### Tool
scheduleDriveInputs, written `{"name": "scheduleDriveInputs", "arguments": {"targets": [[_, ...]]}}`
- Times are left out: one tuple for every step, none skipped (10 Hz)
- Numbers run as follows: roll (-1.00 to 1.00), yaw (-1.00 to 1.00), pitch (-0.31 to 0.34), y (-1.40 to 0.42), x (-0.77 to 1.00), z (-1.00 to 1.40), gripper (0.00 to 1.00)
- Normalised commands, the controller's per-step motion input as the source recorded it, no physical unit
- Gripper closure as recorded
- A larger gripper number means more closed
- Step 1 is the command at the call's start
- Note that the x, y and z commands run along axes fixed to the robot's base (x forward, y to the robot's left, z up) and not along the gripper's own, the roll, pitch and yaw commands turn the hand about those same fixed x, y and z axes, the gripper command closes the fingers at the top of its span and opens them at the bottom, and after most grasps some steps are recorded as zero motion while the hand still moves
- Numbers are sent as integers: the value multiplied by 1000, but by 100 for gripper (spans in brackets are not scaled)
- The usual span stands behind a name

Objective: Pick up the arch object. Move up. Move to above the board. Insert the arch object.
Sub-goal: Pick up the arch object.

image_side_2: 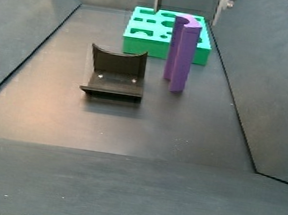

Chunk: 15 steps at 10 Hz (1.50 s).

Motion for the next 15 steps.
{"name": "scheduleDriveInputs", "arguments": {"targets": [[-94,-1000,-21,0,34,297,0],[0,-1000,-11,-11,0,206,0],[0,-1000,-19,-31,0,91,0],[36,-986,-17,-120,23,0,0],[81,-866,0,-306,26,-234,0],[104,-829,0,-363,40,-300,0],[119,-769,-13,-449,46,-383,0],[167,-629,-51,-623,31,-640,0],[227,-374,-4,-800,6,-843,0],[193,-351,0,-829,17,-749,0],[137,-237,-16,-543,0,-426,0],[70,-200,0,-129,-206,-106,0],[131,-549,109,-69,-117,-129,0],[124,-640,177,-17,-77,-57,0],[141,-743,163,-177,0,-51,0]]}}
